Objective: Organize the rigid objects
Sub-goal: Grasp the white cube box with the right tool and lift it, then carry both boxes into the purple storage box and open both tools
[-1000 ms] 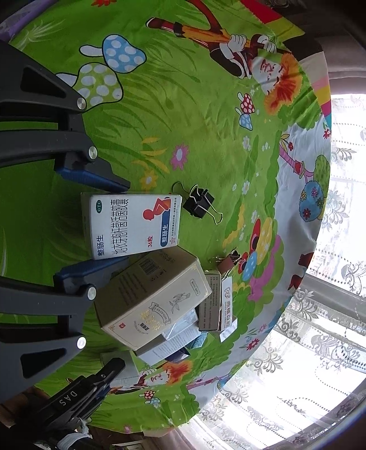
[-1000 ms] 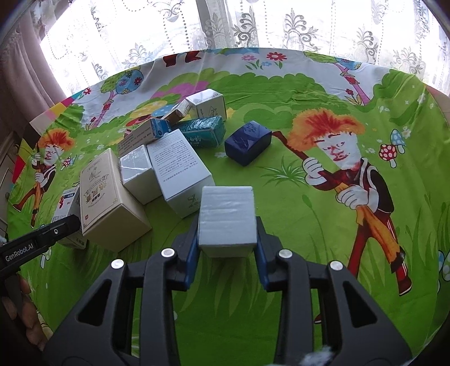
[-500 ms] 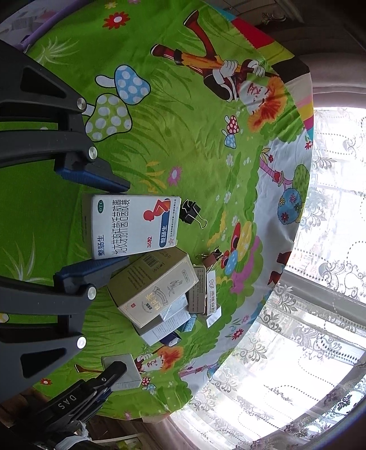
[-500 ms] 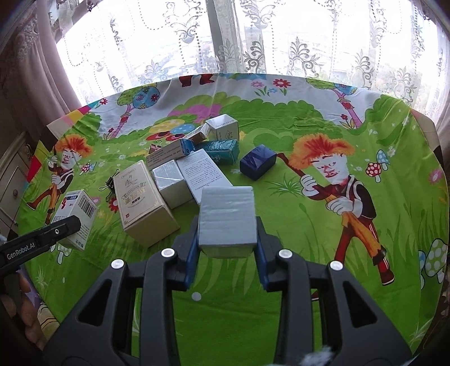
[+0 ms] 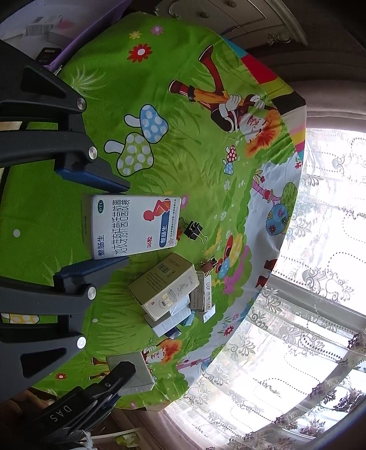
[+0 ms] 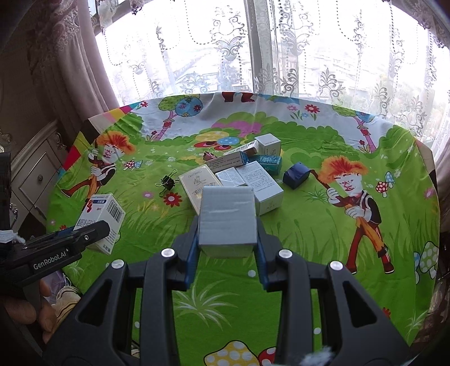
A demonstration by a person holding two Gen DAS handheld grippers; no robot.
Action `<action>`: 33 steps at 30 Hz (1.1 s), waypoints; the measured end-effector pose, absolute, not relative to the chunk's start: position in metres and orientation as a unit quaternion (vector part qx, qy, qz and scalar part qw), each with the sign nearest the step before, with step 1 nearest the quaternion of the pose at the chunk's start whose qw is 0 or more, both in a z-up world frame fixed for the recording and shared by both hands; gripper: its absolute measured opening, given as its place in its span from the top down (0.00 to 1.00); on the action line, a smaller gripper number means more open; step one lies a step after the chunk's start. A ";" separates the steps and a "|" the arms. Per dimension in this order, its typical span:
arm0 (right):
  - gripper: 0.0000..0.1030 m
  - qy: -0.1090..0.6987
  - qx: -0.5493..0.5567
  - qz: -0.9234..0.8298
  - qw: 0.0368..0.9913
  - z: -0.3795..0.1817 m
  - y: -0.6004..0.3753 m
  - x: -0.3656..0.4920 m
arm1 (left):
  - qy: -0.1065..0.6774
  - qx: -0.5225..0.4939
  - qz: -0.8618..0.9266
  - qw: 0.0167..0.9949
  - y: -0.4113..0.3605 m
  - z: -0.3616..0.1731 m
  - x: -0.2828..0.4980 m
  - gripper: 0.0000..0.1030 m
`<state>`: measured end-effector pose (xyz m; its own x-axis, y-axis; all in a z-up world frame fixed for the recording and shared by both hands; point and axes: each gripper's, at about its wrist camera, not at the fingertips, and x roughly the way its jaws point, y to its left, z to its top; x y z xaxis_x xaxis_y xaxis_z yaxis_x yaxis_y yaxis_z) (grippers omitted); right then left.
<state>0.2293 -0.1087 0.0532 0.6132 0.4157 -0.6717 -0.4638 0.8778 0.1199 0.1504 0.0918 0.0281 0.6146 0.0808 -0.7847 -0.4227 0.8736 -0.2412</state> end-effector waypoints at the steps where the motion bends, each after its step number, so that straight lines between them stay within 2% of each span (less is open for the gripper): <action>1: 0.63 0.363 -0.036 0.252 0.897 0.057 -0.104 0.223 | 0.413 -0.208 0.145 0.875 0.094 0.029 0.145 0.55; 17: 0.63 0.342 -0.080 0.359 0.865 0.088 -0.022 0.122 | 0.387 -0.243 0.209 0.864 0.164 0.041 0.026 0.55; 33: 0.63 0.351 -0.164 0.516 0.764 0.087 0.100 -0.022 | 0.367 -0.297 0.331 0.817 0.262 0.021 -0.147 0.55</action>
<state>-0.0220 0.1003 0.0868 0.2210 0.6726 -0.7063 -0.9033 0.4142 0.1118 -0.1470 0.2621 0.0207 0.5117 0.3231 -0.7961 -0.7592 0.6038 -0.2429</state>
